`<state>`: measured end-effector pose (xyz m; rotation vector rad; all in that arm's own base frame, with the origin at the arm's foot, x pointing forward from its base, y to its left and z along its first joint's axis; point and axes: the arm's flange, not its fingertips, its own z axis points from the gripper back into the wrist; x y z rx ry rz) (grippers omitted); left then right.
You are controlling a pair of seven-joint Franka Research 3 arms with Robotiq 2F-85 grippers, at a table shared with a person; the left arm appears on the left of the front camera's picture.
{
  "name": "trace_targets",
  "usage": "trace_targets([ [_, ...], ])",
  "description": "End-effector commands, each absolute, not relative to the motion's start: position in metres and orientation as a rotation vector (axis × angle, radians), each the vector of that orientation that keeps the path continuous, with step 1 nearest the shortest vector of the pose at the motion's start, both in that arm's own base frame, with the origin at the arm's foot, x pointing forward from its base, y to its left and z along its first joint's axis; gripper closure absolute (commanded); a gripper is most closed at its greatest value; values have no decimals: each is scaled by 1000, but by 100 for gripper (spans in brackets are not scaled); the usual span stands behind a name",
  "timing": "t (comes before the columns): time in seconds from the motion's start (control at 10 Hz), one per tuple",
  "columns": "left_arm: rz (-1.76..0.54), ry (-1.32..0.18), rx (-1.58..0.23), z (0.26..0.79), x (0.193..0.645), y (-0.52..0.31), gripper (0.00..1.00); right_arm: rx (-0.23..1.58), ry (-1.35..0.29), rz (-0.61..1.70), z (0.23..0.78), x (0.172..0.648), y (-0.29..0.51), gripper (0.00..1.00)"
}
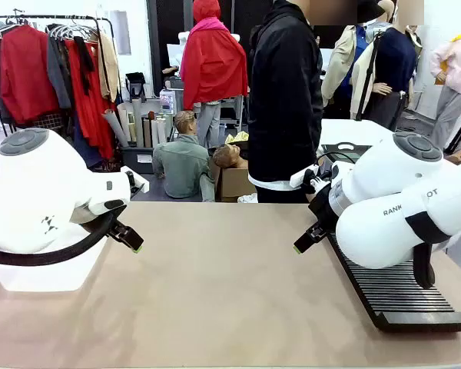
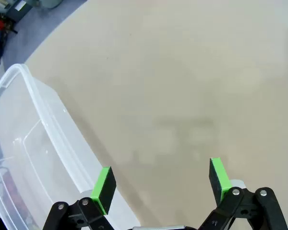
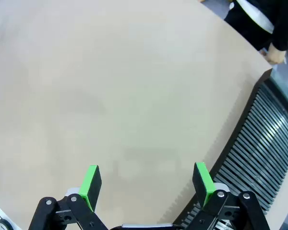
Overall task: Sort PCBs into racks and boxes based on the side picked up.
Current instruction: Pick up the Blank PCB handed by the Human.
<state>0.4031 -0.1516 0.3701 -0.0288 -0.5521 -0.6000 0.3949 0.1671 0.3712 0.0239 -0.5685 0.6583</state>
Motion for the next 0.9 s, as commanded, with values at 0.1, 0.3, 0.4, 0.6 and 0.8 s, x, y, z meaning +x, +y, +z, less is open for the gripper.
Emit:
trace_targets([
  [0.1, -600, -552, -29, 370, 403, -152, 0, 24, -569, 658, 371, 395, 167, 0],
  [0.3, -600, -552, -29, 370, 403, -152, 0, 24, -569, 658, 371, 395, 167, 0],
  [0.4, -600, -552, -29, 370, 403, -152, 0, 24, -569, 658, 371, 395, 167, 0],
  [0.6, -600, -552, -29, 370, 403, -152, 0, 24, -569, 658, 371, 395, 167, 0],
  [0.8, -600, -552, -29, 370, 403, -152, 0, 24, -569, 658, 371, 395, 167, 0],
])
